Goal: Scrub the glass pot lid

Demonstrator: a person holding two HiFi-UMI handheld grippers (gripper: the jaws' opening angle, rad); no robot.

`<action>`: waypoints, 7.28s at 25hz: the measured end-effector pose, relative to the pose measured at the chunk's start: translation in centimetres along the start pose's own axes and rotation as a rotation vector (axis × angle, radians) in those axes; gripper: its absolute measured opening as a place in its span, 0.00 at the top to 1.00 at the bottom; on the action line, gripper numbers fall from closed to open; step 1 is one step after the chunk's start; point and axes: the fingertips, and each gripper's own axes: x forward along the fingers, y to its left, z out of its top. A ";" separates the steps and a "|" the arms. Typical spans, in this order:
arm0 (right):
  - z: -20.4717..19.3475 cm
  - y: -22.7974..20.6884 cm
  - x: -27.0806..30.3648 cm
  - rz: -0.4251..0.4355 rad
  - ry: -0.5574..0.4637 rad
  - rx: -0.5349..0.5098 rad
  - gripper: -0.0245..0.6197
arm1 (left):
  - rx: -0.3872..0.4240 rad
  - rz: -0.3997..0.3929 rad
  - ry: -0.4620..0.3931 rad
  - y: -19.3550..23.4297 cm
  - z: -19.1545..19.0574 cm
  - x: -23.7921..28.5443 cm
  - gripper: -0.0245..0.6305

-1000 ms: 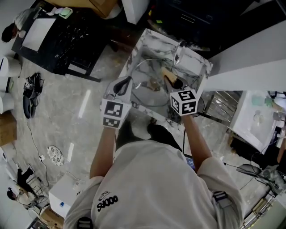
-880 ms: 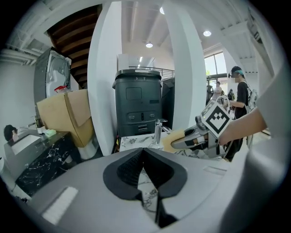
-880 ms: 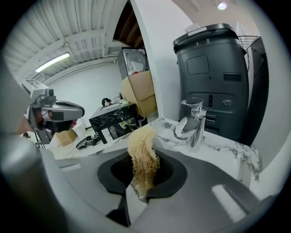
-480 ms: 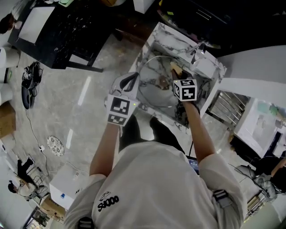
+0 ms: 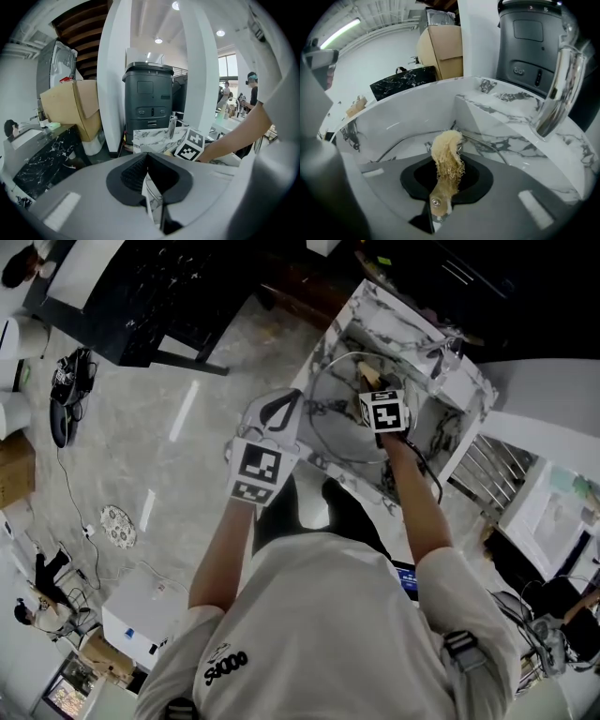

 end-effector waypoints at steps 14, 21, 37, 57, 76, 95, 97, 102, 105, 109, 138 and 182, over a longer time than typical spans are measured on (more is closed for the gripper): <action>-0.9 7.2 1.0 0.237 0.069 -0.146 0.87 | 0.008 -0.027 0.006 -1.2 -0.9 -0.1 0.95; -3.8 11.7 -0.6 0.495 0.180 -0.241 0.88 | 0.006 -0.040 -0.007 -2.1 -0.7 0.0 0.95; -15.0 9.6 -8.1 0.757 0.770 -0.412 0.88 | 0.020 -0.074 -0.022 -4.1 0.0 0.1 0.95; -11.2 -4.7 -4.6 0.259 0.654 -0.329 0.89 | 0.067 -0.156 0.016 -3.7 0.7 2.3 0.95; -2.7 -0.2 1.6 0.073 0.337 -0.398 0.88 | 0.071 -0.156 0.042 -2.3 -0.5 2.1 0.95; -12.1 6.3 -4.7 0.410 0.594 -0.541 0.88 | 0.073 -0.161 0.027 -3.8 -0.6 1.2 0.95; -12.7 4.1 -4.9 0.354 0.616 -0.537 0.89 | 0.074 -0.163 0.028 -3.9 -0.6 1.1 0.95; -11.8 -1.0 -4.0 0.189 0.628 -0.515 0.88 | 0.074 -0.156 0.035 -3.8 -0.9 0.8 0.95; -10.4 -2.2 -3.0 0.137 0.603 -0.501 0.88 | 0.075 -0.148 0.038 -3.4 -1.0 0.6 0.95; -8.0 -2.3 -1.3 0.080 0.556 -0.525 0.88 | 0.072 -0.135 0.044 -2.9 -1.3 0.3 0.95; -6.8 7.3 -7.9 0.231 0.326 -0.382 0.89 | 0.075 -0.098 -0.051 -5.2 0.8 -1.6 0.95; 8.0 1.1 -52.5 -0.208 -0.788 -0.181 0.90 | 0.326 -0.157 -0.572 -19.3 24.4 -11.3 0.95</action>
